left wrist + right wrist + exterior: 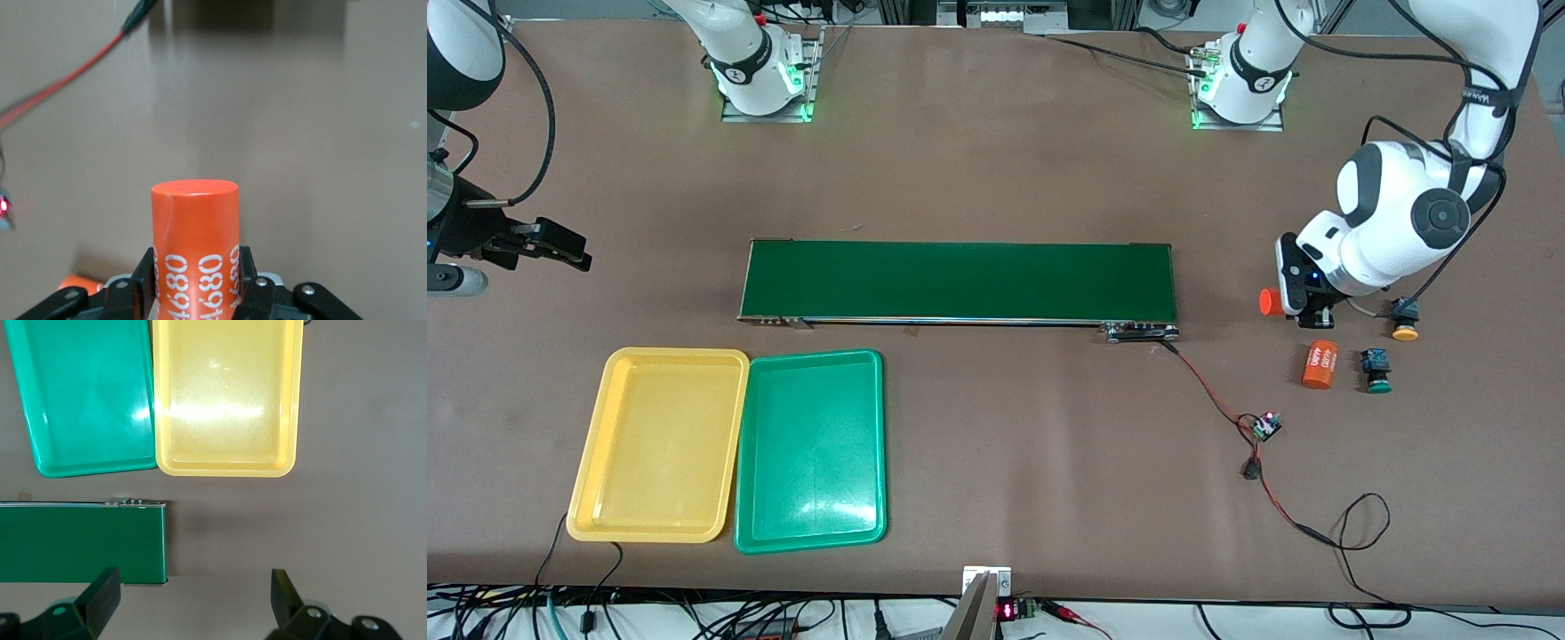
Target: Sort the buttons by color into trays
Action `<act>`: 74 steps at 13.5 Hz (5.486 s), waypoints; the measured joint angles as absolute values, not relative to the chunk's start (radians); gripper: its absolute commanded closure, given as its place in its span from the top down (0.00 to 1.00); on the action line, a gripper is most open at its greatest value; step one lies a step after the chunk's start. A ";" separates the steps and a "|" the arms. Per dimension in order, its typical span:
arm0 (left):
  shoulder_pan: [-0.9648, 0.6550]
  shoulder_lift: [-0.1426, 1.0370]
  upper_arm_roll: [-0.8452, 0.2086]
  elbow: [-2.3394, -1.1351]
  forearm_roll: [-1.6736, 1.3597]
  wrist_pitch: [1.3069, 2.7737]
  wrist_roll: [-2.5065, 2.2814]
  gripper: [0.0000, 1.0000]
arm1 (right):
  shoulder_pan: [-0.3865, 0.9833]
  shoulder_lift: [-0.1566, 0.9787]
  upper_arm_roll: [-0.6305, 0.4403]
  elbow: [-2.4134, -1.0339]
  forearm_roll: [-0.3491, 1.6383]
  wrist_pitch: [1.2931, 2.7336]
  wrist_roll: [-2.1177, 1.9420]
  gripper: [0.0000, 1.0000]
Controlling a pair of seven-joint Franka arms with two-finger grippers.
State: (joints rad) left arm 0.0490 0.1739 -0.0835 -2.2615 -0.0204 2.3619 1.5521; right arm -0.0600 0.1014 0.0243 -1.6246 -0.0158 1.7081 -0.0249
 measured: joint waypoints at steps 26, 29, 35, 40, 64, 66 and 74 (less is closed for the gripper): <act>-0.038 0.305 -0.469 -2.215 -0.015 2.452 1.181 0.00 | -0.063 0.123 0.021 -1.625 -0.017 1.742 -0.025 1.00; -0.038 0.314 -0.460 -2.213 -0.008 2.475 1.181 0.29 | -0.063 0.125 0.021 -1.625 -0.017 1.742 -0.025 1.00; -0.036 0.314 -0.459 -2.203 -0.008 2.476 1.180 1.00 | -0.062 0.129 0.021 -1.625 -0.017 1.742 -0.025 1.00; 0.000 0.227 -0.457 -2.182 -0.008 2.354 1.140 1.00 | -0.061 0.138 0.021 -1.625 -0.017 1.743 -0.025 1.00; 0.548 0.477 -0.328 -1.998 -0.009 2.263 0.818 1.00 | -0.062 0.165 0.021 -1.625 -0.017 1.781 -0.025 1.00; 0.556 0.478 -0.328 -1.976 -0.009 2.262 0.809 1.00 | -0.062 0.165 0.021 -1.625 -0.017 1.781 -0.025 1.00; 0.470 0.564 -0.340 -1.894 -0.009 2.259 0.751 1.00 | -0.058 0.164 0.021 -1.624 -0.018 1.781 0.005 1.00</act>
